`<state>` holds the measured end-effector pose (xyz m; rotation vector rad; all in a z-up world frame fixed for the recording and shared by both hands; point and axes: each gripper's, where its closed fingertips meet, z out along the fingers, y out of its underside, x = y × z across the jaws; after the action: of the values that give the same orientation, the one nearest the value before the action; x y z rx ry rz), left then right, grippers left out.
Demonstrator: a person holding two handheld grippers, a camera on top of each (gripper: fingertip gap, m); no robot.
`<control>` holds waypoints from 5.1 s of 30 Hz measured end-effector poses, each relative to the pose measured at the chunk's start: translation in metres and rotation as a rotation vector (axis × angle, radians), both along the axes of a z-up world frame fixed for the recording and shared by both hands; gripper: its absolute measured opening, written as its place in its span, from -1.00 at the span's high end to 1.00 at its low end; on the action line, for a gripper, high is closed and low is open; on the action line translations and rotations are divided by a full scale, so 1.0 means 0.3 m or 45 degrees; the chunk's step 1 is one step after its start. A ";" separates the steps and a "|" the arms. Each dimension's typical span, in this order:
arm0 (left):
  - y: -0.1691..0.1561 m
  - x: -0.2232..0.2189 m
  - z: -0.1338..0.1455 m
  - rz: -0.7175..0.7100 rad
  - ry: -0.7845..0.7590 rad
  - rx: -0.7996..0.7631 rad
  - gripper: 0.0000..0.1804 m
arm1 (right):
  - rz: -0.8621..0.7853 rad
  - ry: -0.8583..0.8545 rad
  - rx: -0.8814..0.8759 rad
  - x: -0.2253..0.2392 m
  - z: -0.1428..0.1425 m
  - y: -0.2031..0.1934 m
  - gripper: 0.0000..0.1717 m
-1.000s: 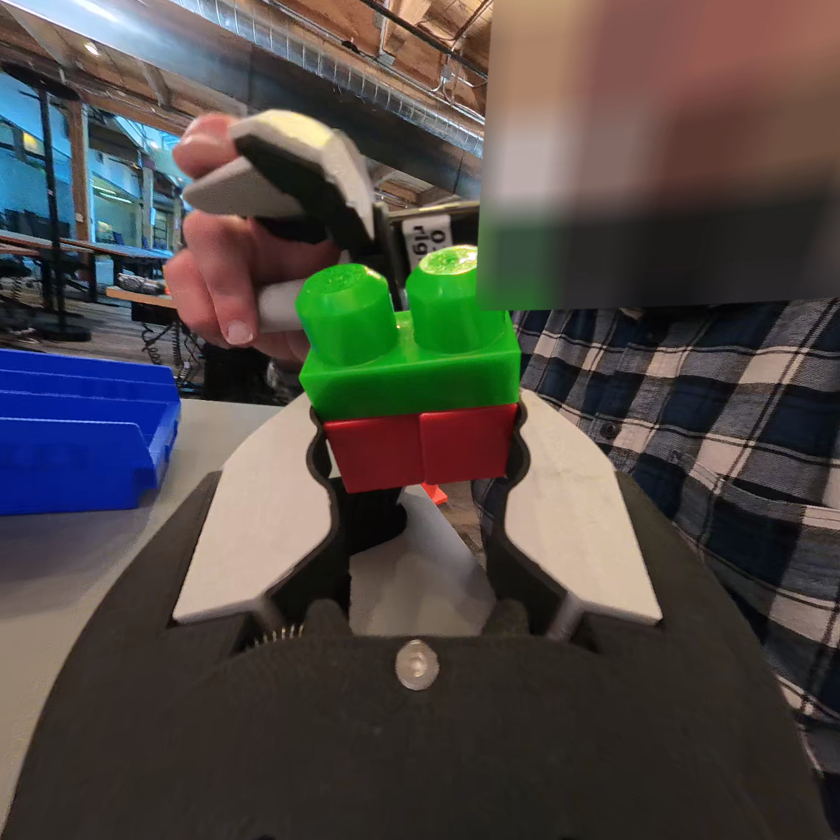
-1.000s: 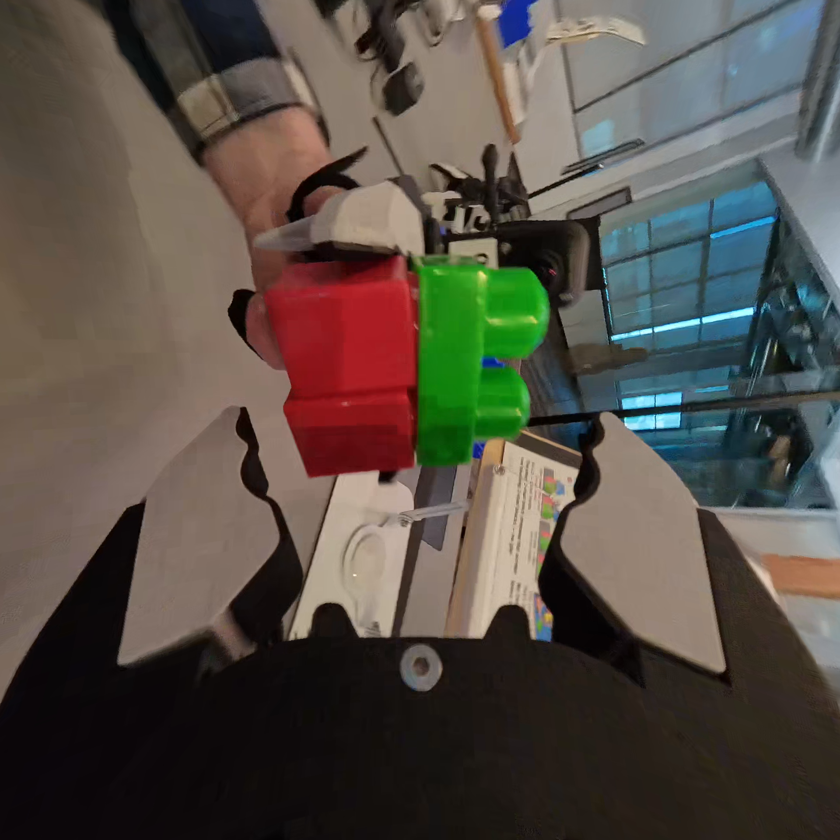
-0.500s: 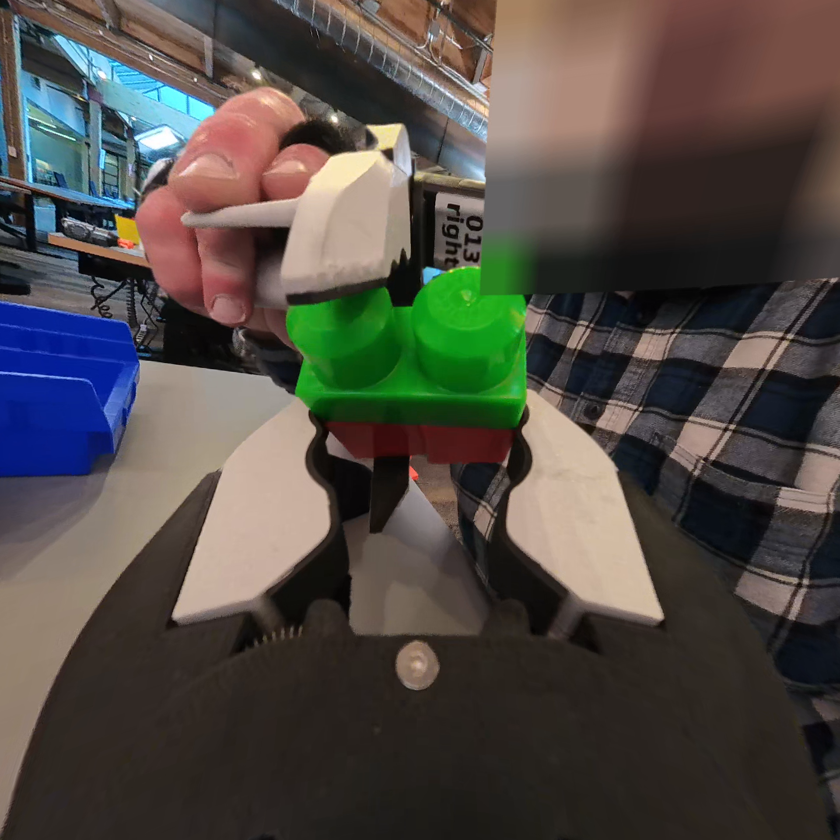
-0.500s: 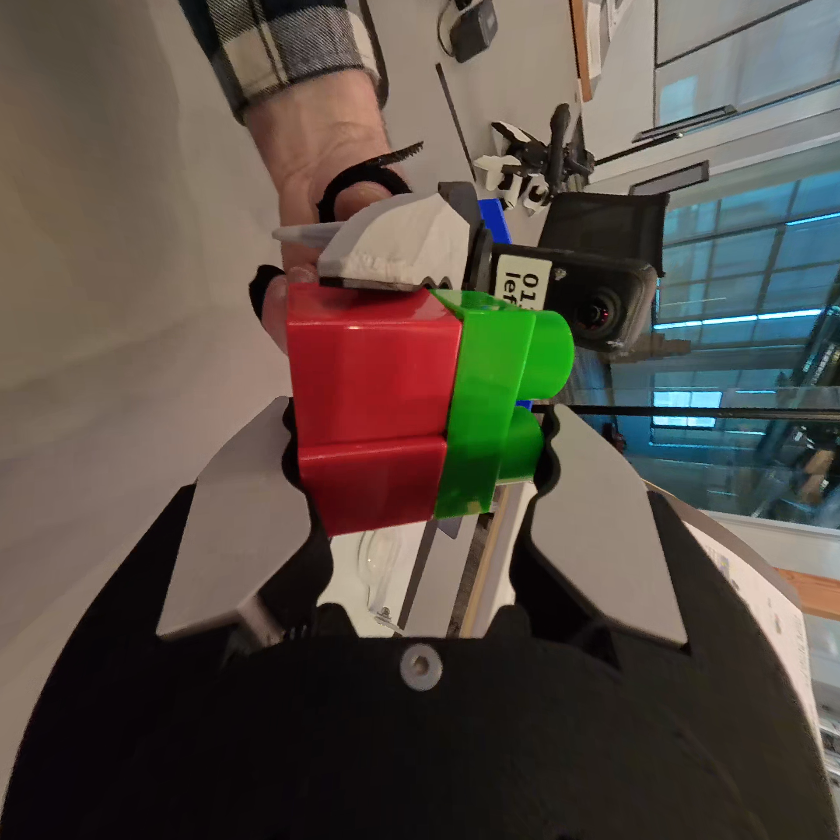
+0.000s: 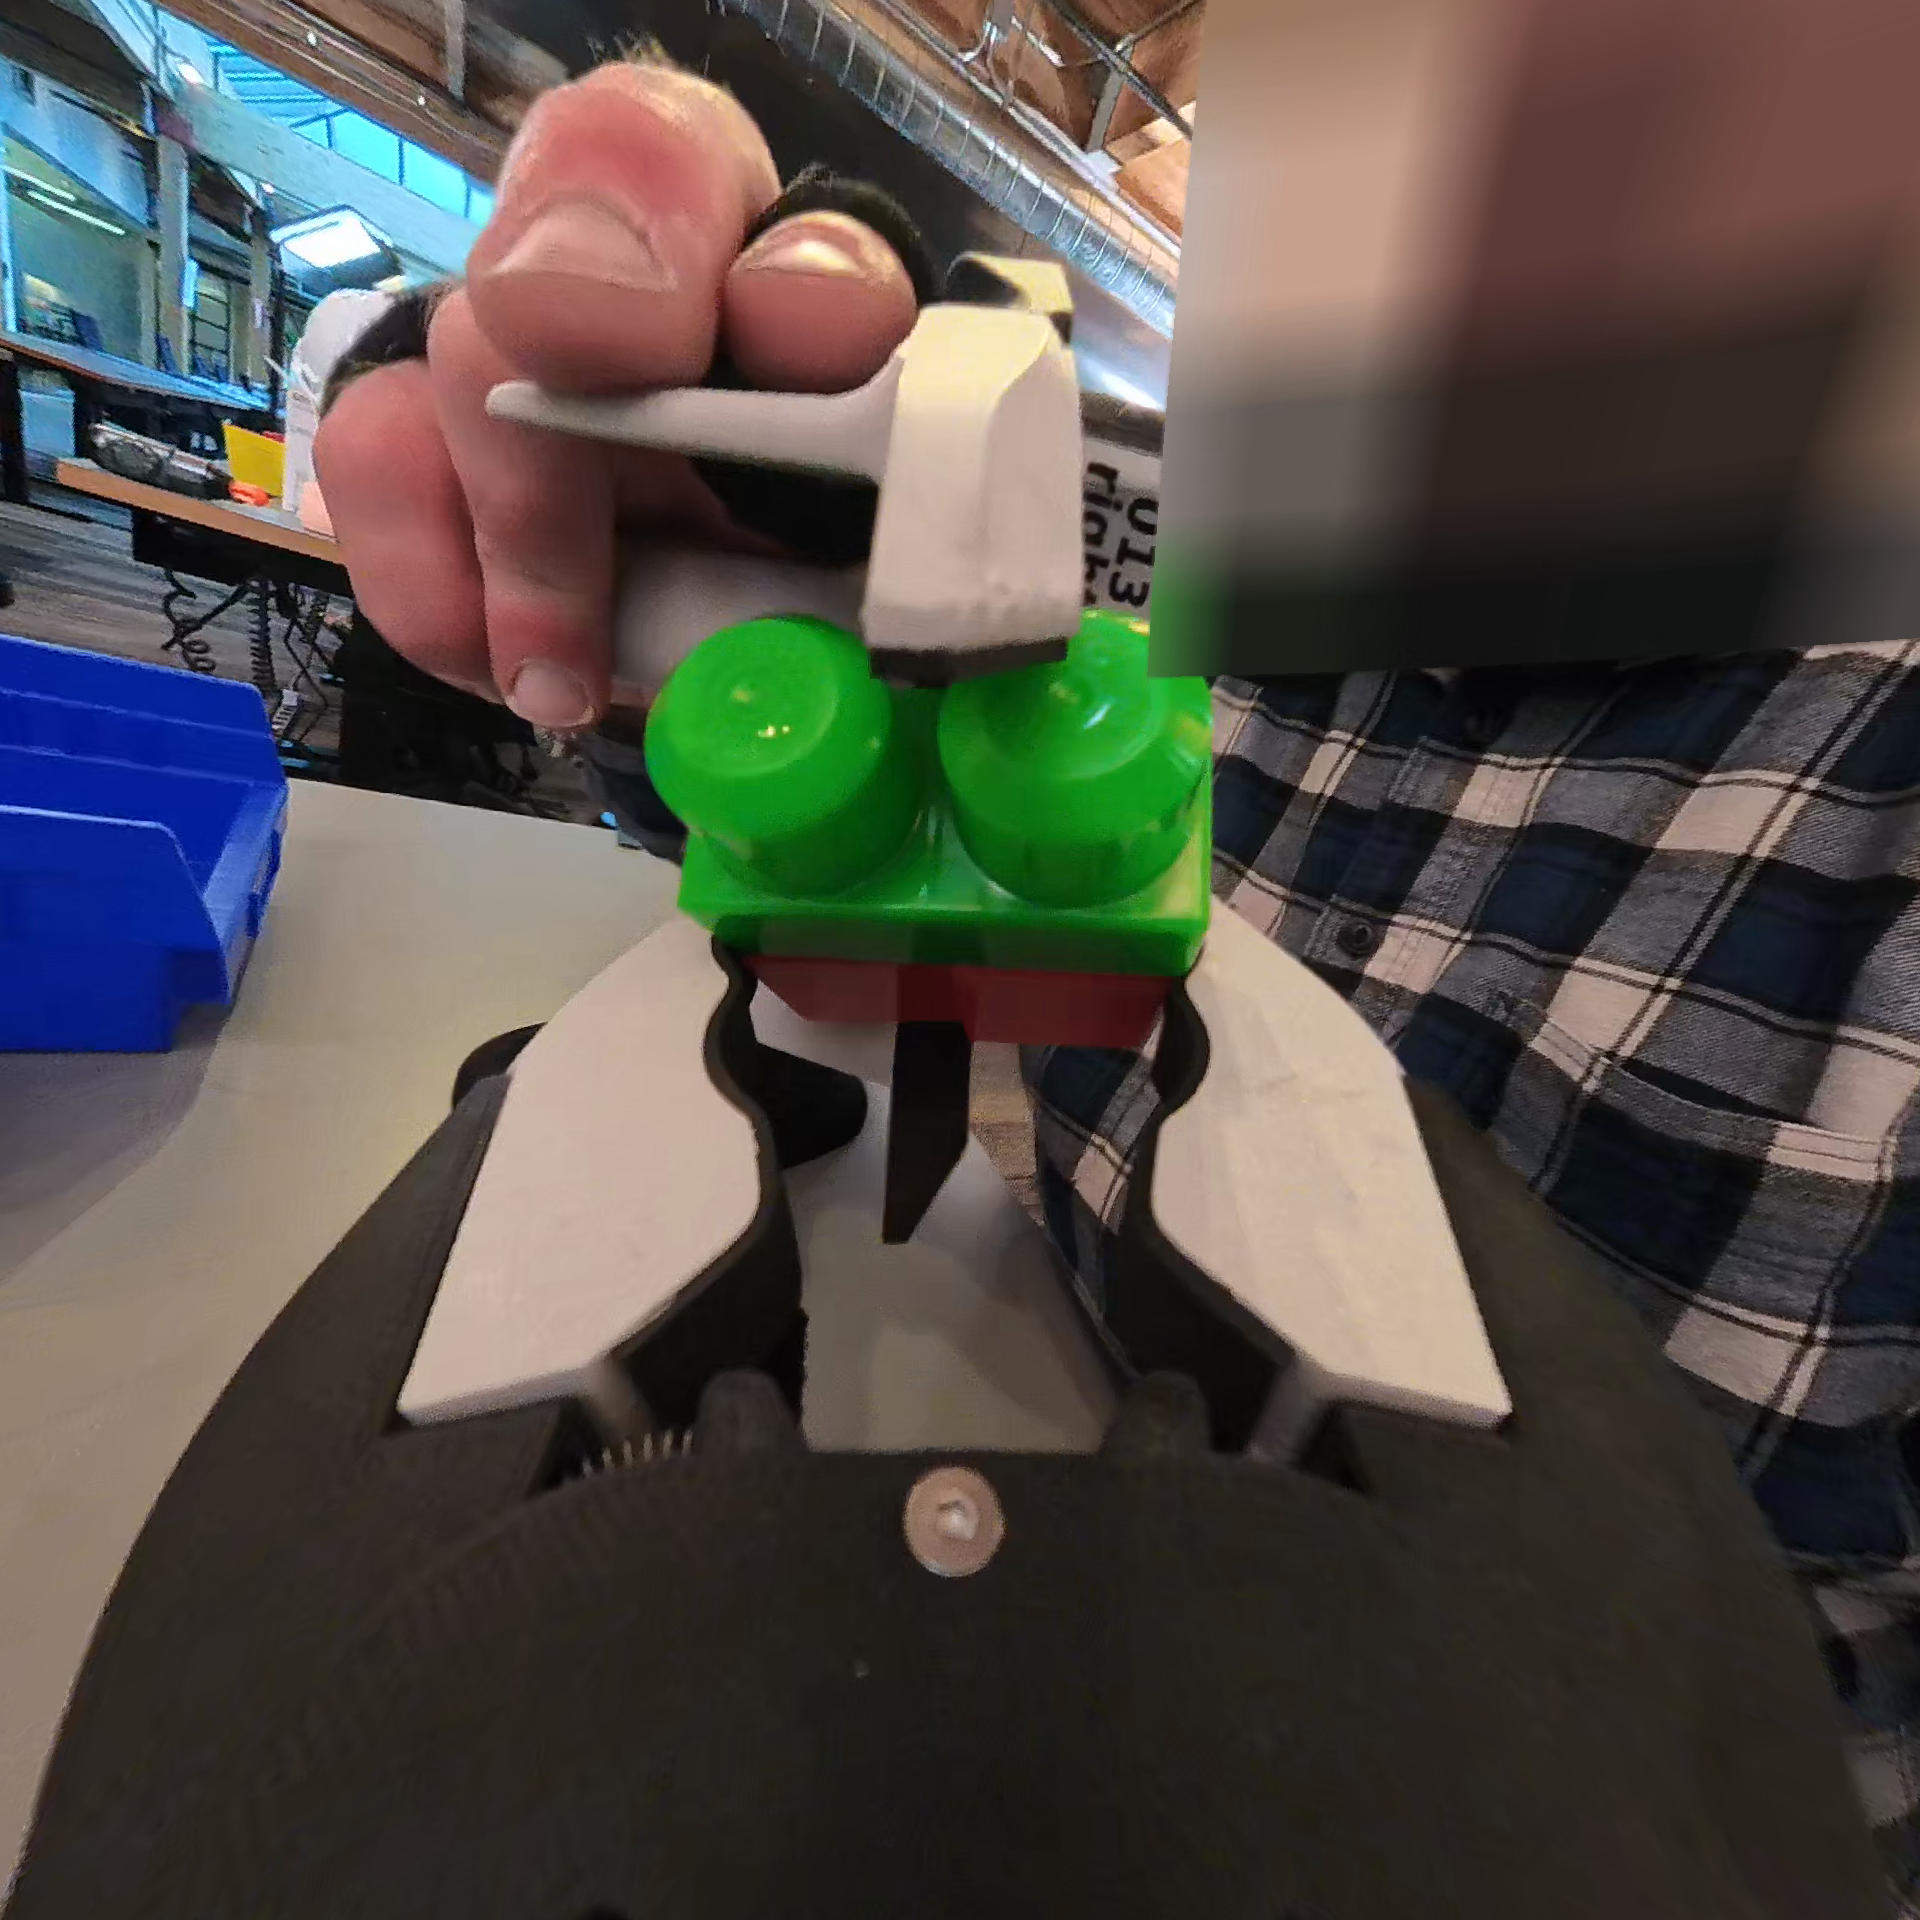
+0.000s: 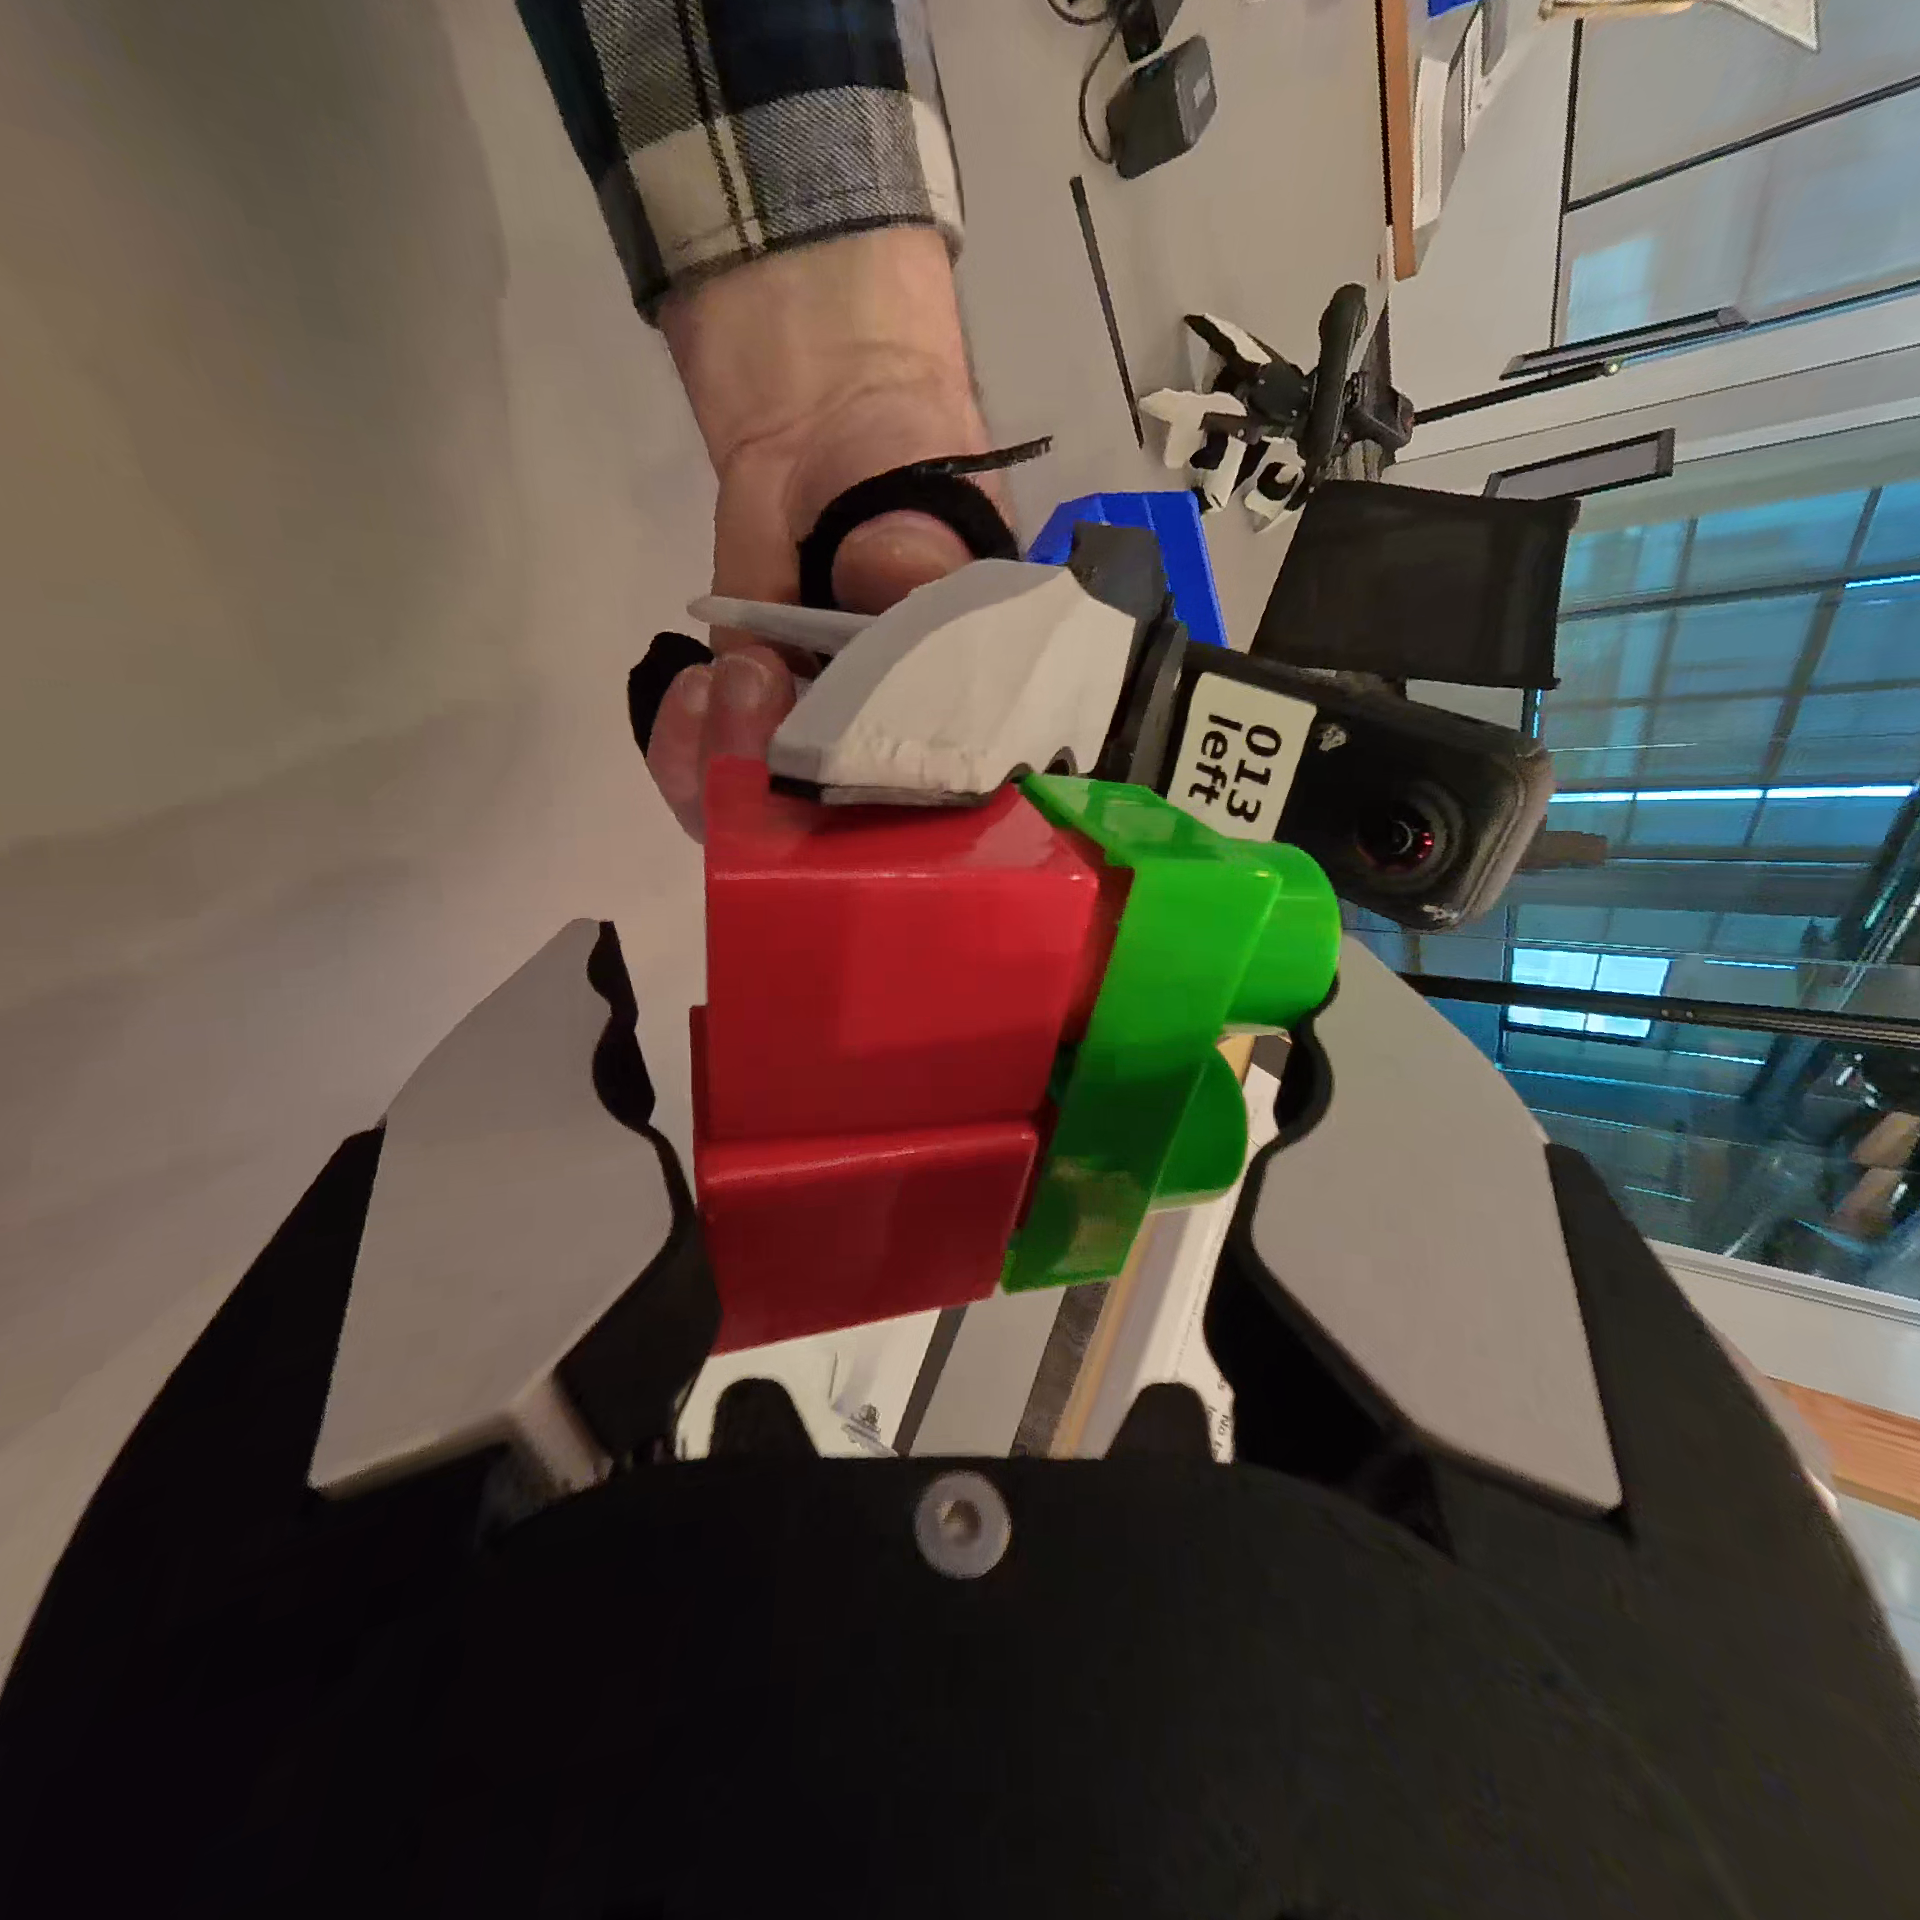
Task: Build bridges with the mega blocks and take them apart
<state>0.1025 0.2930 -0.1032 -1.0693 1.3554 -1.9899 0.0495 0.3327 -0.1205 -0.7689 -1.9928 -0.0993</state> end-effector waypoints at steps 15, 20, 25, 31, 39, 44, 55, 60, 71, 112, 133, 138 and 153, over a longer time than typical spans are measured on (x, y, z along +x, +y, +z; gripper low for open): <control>0.012 0.004 -0.021 0.037 0.021 0.021 0.18 | -0.047 0.094 0.013 -0.001 -0.002 0.018 -0.21; 0.012 0.015 -0.030 0.029 0.050 0.028 0.18 | 0.013 0.048 0.031 -0.002 0.003 -0.005 -0.46; 0.017 0.024 -0.044 0.031 0.111 0.073 0.18 | 0.003 -0.062 -0.065 -0.006 -0.016 -0.023 -0.34; 0.016 0.020 -0.049 0.029 0.139 0.118 0.18 | 0.028 -0.055 -0.042 -0.008 -0.006 -0.029 -0.25; 0.026 0.010 -0.051 0.039 0.118 0.087 0.18 | 0.025 -0.005 -0.076 -0.020 -0.006 -0.021 -0.22; 0.025 0.003 -0.045 0.038 0.104 0.095 0.18 | -0.058 -0.001 -0.060 0.017 -0.009 0.034 -0.42; -0.002 0.010 -0.057 -0.044 0.130 0.098 0.17 | -0.023 -0.087 -0.111 0.030 -0.049 0.009 -0.18; 0.077 0.001 -0.038 0.182 0.068 0.127 0.18 | -0.177 0.074 -0.148 0.062 0.004 0.087 -0.37; 0.176 -0.025 0.036 0.700 0.008 0.517 0.17 | -0.351 0.508 -0.947 0.097 0.023 0.059 0.13; 0.135 -0.036 0.097 0.696 -0.064 0.533 0.15 | -0.254 0.572 -1.247 0.119 -0.005 0.003 0.14; 0.071 -0.044 0.093 0.295 -0.074 0.169 0.19 | -0.060 0.378 -0.293 0.105 0.065 -0.059 -0.28; 0.001 0.015 0.054 0.084 0.051 0.208 0.19 | 0.075 0.114 -0.205 0.031 0.004 -0.094 -0.35; -0.014 0.022 0.026 -0.032 0.106 0.215 0.19 | 0.091 0.043 -0.229 0.020 -0.050 -0.110 -0.20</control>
<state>0.1091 0.2888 -0.0955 -1.0713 1.5573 -1.8289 0.0554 0.2999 -0.1355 -0.8068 -2.0131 0.1358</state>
